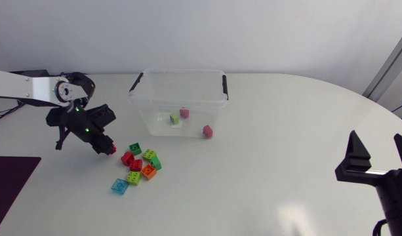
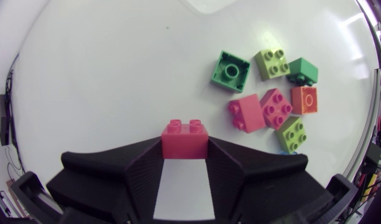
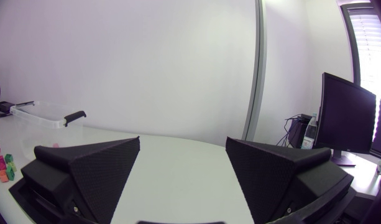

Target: Pick up the duplo bricks and place them in the container

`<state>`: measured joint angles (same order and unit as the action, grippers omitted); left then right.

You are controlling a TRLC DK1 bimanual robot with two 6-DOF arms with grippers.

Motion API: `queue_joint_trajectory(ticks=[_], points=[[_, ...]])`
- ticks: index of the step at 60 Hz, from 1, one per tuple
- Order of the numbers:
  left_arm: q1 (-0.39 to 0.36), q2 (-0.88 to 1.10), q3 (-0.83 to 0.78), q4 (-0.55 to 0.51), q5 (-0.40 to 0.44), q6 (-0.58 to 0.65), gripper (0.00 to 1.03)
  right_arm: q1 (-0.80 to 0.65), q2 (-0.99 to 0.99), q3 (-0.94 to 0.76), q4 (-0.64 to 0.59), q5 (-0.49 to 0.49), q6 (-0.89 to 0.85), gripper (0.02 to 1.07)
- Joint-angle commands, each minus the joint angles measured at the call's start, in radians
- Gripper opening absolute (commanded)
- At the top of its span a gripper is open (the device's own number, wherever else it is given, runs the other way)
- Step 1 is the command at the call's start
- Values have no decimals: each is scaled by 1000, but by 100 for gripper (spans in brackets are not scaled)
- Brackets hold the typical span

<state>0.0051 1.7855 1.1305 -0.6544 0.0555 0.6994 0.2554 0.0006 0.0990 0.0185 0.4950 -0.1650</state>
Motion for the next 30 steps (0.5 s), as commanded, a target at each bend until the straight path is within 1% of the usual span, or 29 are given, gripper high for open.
queue_joint_trajectory(ticks=[1, 9, 14, 24, 25, 27, 28, 30], points=[[-5, -107, 12, -10, 26, -31, 34, -24, -7, -41, 0, -4, 4, 102], [-20, -230, 29, -10, 67, -87, 34, -39, -7, -87, 37, -10, -1, 102], [-50, -311, 55, 4, 116, -153, 34, -44, -7, -91, 41, -12, -4, 102], [-88, -337, 118, 56, 168, -255, 33, -64, -5, -93, 43, -16, -18, 102], [-88, -334, 130, 75, 178, -273, 33, -65, -5, -94, 44, -18, -21, 102], [-90, -333, 138, 85, 187, -285, 34, -64, -7, -101, 64, -18, -33, 102], [-91, -324, 157, 96, 214, -301, 33, -64, -8, -104, 72, -18, -36, 102], [-91, -316, 170, 108, 230, -319, 34, -65, -8, -104, 77, -18, -36, 102]])
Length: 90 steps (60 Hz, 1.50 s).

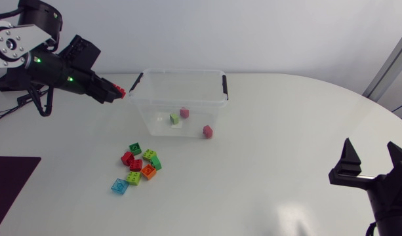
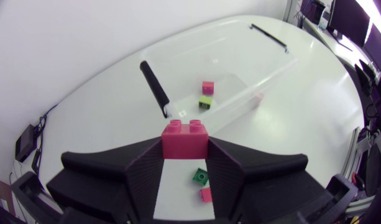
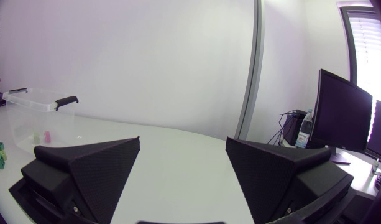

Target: Pick up the duplo bricks and place them in the container

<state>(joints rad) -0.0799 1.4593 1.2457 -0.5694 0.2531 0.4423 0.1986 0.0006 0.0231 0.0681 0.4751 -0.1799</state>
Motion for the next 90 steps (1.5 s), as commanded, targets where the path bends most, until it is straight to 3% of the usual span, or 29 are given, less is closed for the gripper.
queue_joint_trajectory(ticks=[1, 9, 17, 31, 32, 35, 37, 38, 39, 41, 49, 57, 65, 77, 90], points=[[-9, 16, 63, 29, 40, -68, 33, -8, -8, -28, 30, 2, -20, 102], [-50, 70, 109, 77, 63, -113, 33, 1, -8, -28, 55, 0, -12, 102], [-123, 185, 155, 166, 64, -160, 34, 7, -8, -28, 4, -3, -3, 102], [-152, 357, 265, 172, 61, -171, 35, -1, -7, -28, -1, -3, -18, 102], [-150, 380, 279, 171, 55, -171, 46, -1, -7, -28, -1, -3, -18, 102], [-150, 394, 287, 169, 44, -171, 61, -1, -7, -28, -1, -3, -18, 102], [-149, 406, 293, 166, 23, -169, 80, -1, -7, -28, -1, -3, -18, 102], [-149, 406, 293, 166, 23, -169, 80, -1, -7, -28, -1, -3, -18, 102], [-147, 411, 296, 157, 17, -168, 94, -1, -7, -28, -1, -3, -18, 102], [-144, 412, 296, 154, 14, -166, 98, -1, -7, -28, -1, -3, -18, 102], [-121, 369, 281, 115, 14, -146, 99, -1, -7, -28, -2, -3, -18, 102], [-47, 233, 192, 91, 15, -63, 98, -1, -7, -28, -2, -3, -18, 102], [34, 118, 77, -34, 21, 33, 98, -1, -7, -28, -4, -3, -15, 102], [45, -7, -167, -66, -95, 55, 98, -1, -7, -28, -4, -3, -15, 102], [29, 98, -253, -44, -152, 33, 98, -1, -7, -28, -4, -3, -15, 102]])
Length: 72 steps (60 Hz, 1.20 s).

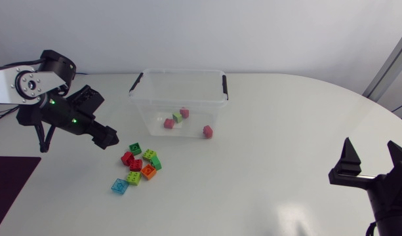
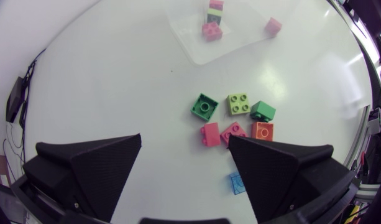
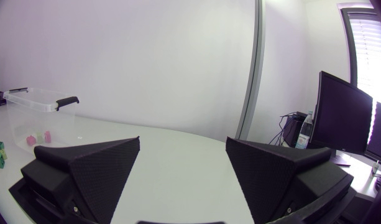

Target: Pick up the duplo bricks and place them in the container

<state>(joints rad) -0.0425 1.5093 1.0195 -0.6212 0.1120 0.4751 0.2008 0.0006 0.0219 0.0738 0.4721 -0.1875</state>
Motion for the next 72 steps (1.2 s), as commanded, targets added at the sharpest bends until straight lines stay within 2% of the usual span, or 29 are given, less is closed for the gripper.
queue_joint_trajectory(ticks=[1, 16, 23, 32, 35, 43, 53, 59, 72], points=[[-11, 55, -29, 11, -15, -4, 98, -3, -7, -27, -9, 0, -7, 102], [-77, 186, -35, 81, -57, -69, 90, -3, -7, -27, -9, 0, -7, 102], [-100, 213, -39, 90, -58, -82, 81, -3, -7, -27, -9, 0, -7, 102], [-115, 252, -61, 135, -77, -96, 61, -3, -7, -27, -9, 0, -7, 102], [-115, 258, -62, 144, -81, -98, 58, -3, -7, -27, -9, 0, -7, 102], [-115, 281, -68, 167, -84, -98, 43, -3, -7, -27, -11, 0, -7, 102], [-137, 305, -81, 186, -89, -99, 39, -3, -7, -27, -11, 0, -7, 102], [-148, 299, -81, 189, -100, -109, 33, -3, -7, -27, -11, 0, -7, 102], [-157, 120, -67, 126, -101, -102, 29, -3, -7, -27, -11, 0, -7, 102]])
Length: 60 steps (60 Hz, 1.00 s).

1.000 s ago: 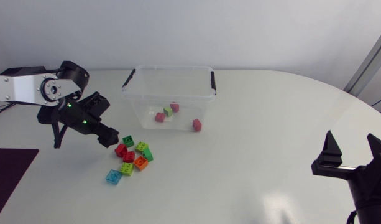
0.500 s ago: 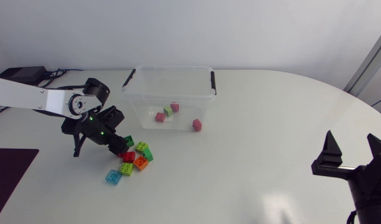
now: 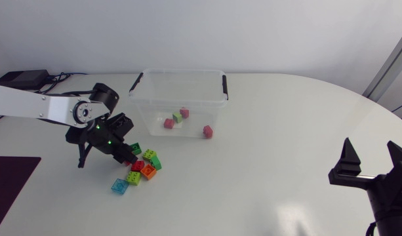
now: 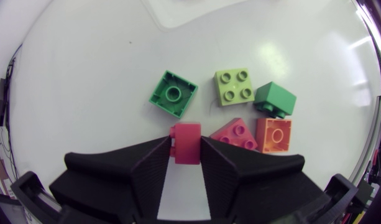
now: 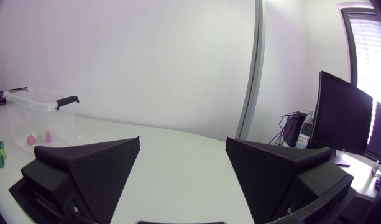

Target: Pick up the duplo bricks and place them in the container

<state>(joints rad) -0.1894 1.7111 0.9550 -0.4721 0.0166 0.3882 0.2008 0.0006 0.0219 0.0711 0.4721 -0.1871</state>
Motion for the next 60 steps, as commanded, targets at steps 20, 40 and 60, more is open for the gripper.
queue_joint_trajectory(ticks=[20, 40, 60], points=[[-85, -327, 245, -269, -4, -49, 29, -3, -7, -27, -8, 0, -8, 102], [-139, -174, 481, -88, -1, -155, 29, -3, -7, -27, -8, 0, -8, 102], [-96, 70, 539, 58, 22, -138, 87, -3, -7, -27, -8, 0, -8, 102]])
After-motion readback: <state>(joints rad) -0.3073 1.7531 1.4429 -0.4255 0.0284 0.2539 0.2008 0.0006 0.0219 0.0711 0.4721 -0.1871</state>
